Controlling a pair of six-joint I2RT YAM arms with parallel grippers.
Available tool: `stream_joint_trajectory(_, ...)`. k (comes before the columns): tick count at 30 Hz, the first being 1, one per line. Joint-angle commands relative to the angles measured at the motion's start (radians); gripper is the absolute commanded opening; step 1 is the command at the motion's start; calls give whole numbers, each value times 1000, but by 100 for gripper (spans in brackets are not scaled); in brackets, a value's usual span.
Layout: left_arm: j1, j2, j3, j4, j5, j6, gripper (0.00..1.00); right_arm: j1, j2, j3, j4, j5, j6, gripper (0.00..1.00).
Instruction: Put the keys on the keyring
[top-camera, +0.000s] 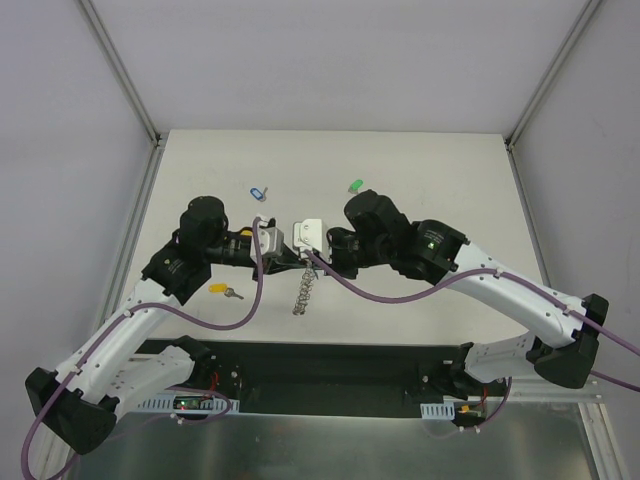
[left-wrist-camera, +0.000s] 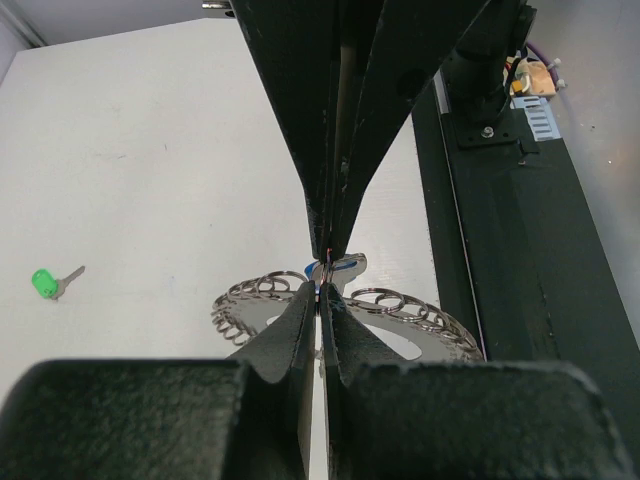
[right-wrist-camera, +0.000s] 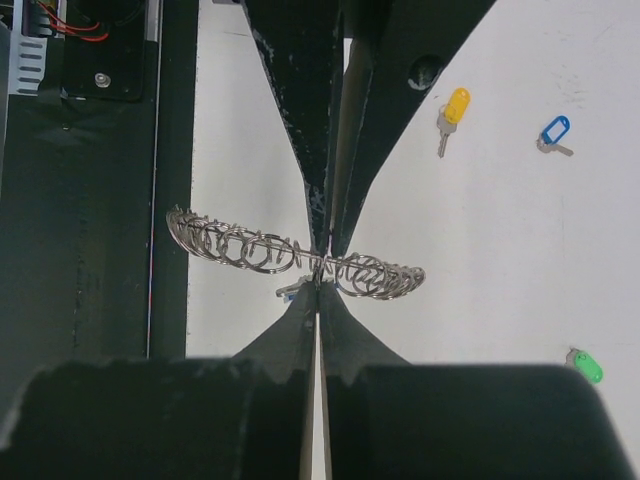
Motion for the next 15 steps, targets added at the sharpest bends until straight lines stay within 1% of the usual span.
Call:
stream_joint_trajectory(1, -31, 6, 18, 69, -50, -12, 0, 27, 18, 72, 85, -11, 27, 1)
stream_joint_trajectory(6, -64, 11, 19, 51, -156, -8, 0, 25, 54, 112, 65, 32, 47, 1)
stream_joint_trajectory(10, -100, 14, 30, 29, -278, -10, 0, 25, 79, 135, 62, 61, 79, 1)
stream_joint_trajectory(13, -104, -1, 32, 26, -295, -24, 0, 24, 80, 137, 60, 69, 91, 4)
stream_joint_trajectory(15, -104, -12, 27, 26, -297, -27, 0, 22, 80, 137, 56, 72, 97, 8)
